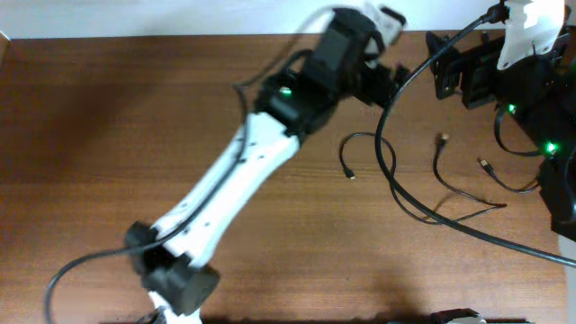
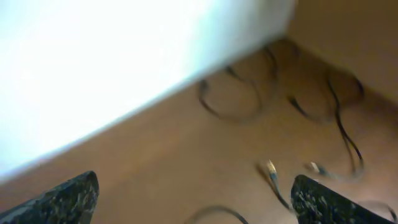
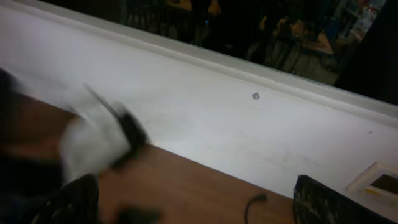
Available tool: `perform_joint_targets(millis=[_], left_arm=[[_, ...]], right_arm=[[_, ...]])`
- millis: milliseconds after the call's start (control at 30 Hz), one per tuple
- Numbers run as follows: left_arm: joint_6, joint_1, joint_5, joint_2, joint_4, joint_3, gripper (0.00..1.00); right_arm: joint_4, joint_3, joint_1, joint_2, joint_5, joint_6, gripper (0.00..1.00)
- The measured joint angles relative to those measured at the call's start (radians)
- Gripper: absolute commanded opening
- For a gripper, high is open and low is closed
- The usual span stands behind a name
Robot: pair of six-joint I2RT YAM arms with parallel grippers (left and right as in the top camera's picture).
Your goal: Untangle cables
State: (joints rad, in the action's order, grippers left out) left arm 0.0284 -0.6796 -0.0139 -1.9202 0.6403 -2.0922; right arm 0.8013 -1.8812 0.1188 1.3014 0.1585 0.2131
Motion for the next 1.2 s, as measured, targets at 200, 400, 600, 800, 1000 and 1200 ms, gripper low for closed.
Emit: perform_joint_targets(millis=[200, 400, 600, 800, 1000, 1200], left_arm=[[-0.133, 0.032, 0.224, 0.211, 0.082, -0.122, 0.99], [-0.15, 0.122, 0.317, 0.357, 0.021, 0.18, 0.99], [-0.153, 0.242, 0.337, 0.758, -0.229, 0.667, 0.99], [-0.153, 0.245, 0.34, 0.814, -0.269, 0.725, 0.99], [-0.153, 0.245, 0.34, 0.814, -0.279, 0.727, 0.99], [-0.153, 0.245, 0.34, 0.814, -0.286, 0.727, 0.99]], right_arm=[[-0.009, 0.003, 0.0, 0.0, 0.033, 0.0, 0.98], [-0.188, 0.213, 0.0, -0.011, -0.062, 0.0, 0.98], [-0.338, 0.486, -0.011, -0.023, -0.213, -0.196, 0.87], [-0.3, 0.841, -0.137, -0.018, -0.292, -0.866, 0.87], [-0.282, 0.983, -0.004, 0.022, -0.24, -0.914, 0.87], [-0.307, 1.079, 0.032, 0.179, -0.296, -0.713, 0.86]])
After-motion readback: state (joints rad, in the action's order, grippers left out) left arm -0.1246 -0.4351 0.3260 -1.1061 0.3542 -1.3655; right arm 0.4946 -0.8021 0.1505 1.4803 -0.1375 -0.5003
